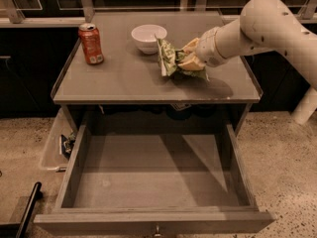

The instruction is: Pick green jalapeno chip bag from top drawer and place on counter

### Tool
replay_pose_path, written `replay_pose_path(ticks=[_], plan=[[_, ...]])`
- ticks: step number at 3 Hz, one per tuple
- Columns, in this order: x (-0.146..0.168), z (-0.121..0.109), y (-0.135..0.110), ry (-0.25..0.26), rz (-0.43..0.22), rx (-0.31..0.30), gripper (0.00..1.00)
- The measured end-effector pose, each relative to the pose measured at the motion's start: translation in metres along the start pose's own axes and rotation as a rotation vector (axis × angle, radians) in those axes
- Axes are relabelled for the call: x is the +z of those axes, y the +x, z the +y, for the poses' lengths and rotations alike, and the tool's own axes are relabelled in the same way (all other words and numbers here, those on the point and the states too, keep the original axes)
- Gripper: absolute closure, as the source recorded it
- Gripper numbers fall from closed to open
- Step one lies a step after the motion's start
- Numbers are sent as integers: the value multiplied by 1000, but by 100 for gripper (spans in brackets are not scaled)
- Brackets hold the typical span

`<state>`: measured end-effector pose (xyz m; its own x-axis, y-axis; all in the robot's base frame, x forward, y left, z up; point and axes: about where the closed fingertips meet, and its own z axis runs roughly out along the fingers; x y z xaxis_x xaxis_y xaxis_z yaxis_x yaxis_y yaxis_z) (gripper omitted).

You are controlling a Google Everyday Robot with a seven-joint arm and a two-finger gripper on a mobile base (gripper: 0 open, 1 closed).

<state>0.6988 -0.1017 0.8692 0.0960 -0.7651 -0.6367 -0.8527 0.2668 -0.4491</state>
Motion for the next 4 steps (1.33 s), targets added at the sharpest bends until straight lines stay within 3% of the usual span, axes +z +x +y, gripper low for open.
replay_pose_path(ticks=[1,4], plan=[[2,-2,11,-5,6,28,82],[2,-2,11,-5,6,28,12]])
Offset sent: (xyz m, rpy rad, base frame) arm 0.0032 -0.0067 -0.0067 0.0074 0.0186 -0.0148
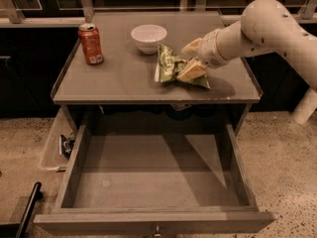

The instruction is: Pick green jalapeno chip bag from top drawer and place on counter

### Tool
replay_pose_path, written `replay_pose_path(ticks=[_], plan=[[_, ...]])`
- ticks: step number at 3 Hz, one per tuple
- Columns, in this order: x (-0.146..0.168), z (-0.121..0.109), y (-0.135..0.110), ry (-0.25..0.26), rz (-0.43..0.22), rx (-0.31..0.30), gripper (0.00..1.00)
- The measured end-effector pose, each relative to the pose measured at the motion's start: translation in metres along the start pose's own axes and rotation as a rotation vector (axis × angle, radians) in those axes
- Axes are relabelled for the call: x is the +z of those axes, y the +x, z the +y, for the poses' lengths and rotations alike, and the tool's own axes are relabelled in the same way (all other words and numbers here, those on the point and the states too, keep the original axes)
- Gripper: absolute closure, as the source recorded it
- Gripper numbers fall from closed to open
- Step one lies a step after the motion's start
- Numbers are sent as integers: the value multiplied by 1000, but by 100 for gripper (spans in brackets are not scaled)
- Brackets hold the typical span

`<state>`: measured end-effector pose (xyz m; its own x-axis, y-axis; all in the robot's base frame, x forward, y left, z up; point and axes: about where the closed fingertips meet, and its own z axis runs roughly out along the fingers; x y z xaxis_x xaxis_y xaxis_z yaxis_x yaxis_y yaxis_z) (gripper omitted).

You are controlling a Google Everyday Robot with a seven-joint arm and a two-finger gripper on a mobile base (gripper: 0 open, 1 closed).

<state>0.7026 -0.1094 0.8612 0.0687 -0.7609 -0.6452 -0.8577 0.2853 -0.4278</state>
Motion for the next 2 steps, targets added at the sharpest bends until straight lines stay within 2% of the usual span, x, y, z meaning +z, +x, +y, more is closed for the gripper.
replay_pose_path(ticks=[1,2], plan=[[0,0,0,0,0,0,0],[0,0,0,0,0,0,0]])
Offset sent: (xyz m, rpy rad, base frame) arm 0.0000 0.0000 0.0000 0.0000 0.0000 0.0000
